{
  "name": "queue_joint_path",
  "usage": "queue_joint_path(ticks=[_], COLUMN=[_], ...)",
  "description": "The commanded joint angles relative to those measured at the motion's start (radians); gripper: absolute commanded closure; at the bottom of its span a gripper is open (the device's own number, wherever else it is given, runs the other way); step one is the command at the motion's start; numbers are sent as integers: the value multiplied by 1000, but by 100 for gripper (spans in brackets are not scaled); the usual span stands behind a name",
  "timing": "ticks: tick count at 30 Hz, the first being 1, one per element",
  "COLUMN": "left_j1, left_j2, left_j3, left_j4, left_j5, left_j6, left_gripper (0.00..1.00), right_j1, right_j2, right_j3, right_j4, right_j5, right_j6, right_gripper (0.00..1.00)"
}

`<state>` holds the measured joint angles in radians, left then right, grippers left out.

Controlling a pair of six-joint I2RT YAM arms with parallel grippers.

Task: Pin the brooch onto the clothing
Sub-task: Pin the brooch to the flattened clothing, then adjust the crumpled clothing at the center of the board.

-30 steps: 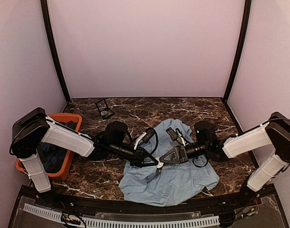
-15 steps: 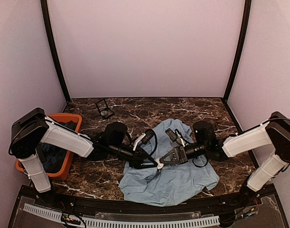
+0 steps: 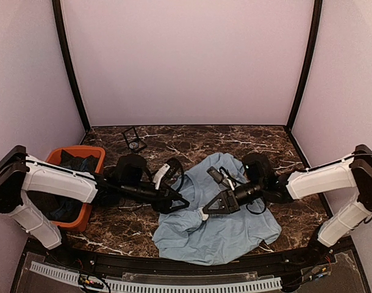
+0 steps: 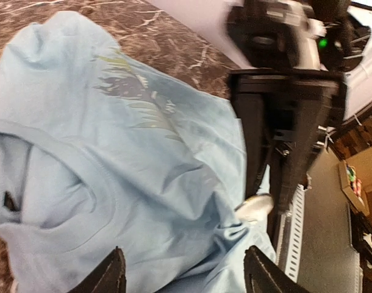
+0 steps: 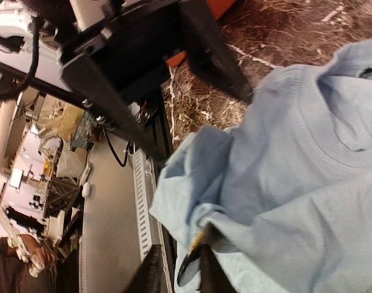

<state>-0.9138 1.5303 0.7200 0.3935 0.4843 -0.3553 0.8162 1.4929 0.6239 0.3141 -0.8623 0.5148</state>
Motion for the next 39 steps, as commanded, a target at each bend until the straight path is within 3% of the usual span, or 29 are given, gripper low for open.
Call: queue_joint_path(ticks=[1, 6, 10, 17, 22, 26, 28, 31, 32, 33, 34, 35, 36, 39], left_j1=[20, 39, 49, 98, 108, 108, 108, 108, 108, 108, 108, 108, 108, 110], left_j2=[-120, -161, -98, 64, 104, 113, 102, 84, 80, 78, 72, 70, 63, 52], left_j3=[-59, -37, 20, 127, 130, 94, 59, 39, 39, 42, 49, 53, 66, 132], left_j4=[-204, -365, -447, -479, -450, -360, -285, -245, -243, -245, -252, -258, -281, -349], left_j5=[-282, -419, -467, -421, -351, -257, -217, -188, -176, -172, -171, -173, -189, -248], left_j6=[40, 30, 19, -33, -58, -91, -111, -122, -118, -116, -107, -103, -89, -44], left_gripper=[26, 8, 1, 1, 1, 12, 24, 53, 59, 71, 76, 91, 95, 99], right_j1=[63, -35, -160, -191, -261, -326, -355, -382, -388, -393, -399, -404, -411, -432], right_j2=[-85, -213, -219, 106, 320, 431, 478, 547, 564, 576, 581, 580, 575, 529], right_j3=[101, 96, 200, 541, 708, 775, 804, 849, 862, 868, 869, 870, 869, 847], right_j4=[-293, -391, -462, -673, -780, -789, -790, -798, -801, -802, -797, -794, -793, -792], right_j5=[44, 160, 384, 744, 855, 849, 804, 736, 701, 670, 643, 625, 619, 680], right_j6=[-227, -247, -212, -291, -270, -273, -281, -302, -307, -314, -317, -314, -309, -285], right_gripper=[67, 49, 40, 30, 28, 28, 28, 31, 36, 46, 62, 80, 97, 100])
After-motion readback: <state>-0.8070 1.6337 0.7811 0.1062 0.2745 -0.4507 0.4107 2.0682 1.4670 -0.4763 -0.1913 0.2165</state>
